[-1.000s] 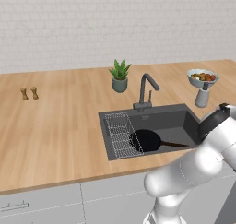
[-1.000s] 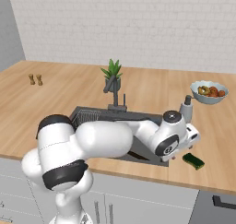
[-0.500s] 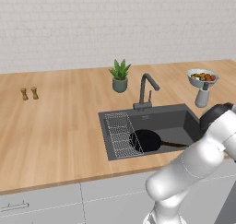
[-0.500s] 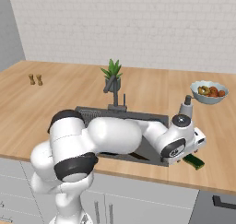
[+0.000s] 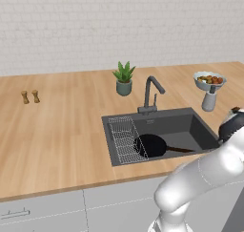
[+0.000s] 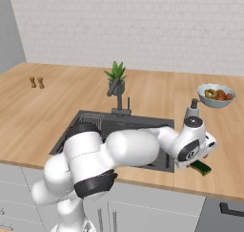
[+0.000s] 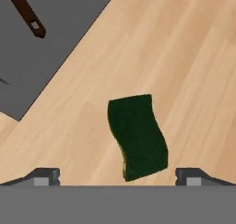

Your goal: Pick the pan and sponge and place them into the sink. Then turn on the water.

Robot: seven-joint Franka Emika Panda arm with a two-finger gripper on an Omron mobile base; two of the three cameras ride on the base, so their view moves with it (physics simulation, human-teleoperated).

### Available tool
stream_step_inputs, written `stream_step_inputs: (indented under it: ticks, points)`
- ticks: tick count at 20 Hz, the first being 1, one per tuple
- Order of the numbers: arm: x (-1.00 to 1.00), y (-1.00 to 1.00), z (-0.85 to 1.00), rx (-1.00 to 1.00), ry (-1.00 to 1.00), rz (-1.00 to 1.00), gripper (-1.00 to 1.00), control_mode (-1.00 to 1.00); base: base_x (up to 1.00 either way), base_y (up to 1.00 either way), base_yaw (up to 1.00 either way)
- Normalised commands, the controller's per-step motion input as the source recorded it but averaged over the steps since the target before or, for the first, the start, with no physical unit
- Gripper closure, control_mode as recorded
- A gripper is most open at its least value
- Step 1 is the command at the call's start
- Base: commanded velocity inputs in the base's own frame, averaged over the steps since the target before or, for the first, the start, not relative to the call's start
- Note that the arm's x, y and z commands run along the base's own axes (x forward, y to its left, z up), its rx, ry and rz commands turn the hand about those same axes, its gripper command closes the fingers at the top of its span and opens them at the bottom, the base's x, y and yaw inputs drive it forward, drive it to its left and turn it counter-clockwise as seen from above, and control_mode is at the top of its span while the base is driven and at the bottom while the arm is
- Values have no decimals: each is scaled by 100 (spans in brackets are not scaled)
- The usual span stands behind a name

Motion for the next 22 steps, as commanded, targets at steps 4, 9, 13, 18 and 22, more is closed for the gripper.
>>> stream_step_inputs:
  ticks: [4,9,13,18,22]
  points:
    - [4,-4,-34,0,10,0,-100,-100,0,0,0]
    - [4,-8,-24,0,2,0,-100,-100,0,0,0]
    - [4,-19,-26,0,0,0,-100,-100,0,0,0]
    - [10,-21,-30,1,0,2,-100,-100,0,0,0]
    - [24,-15,-20,0,0,4,-100,-100,0,0,0]
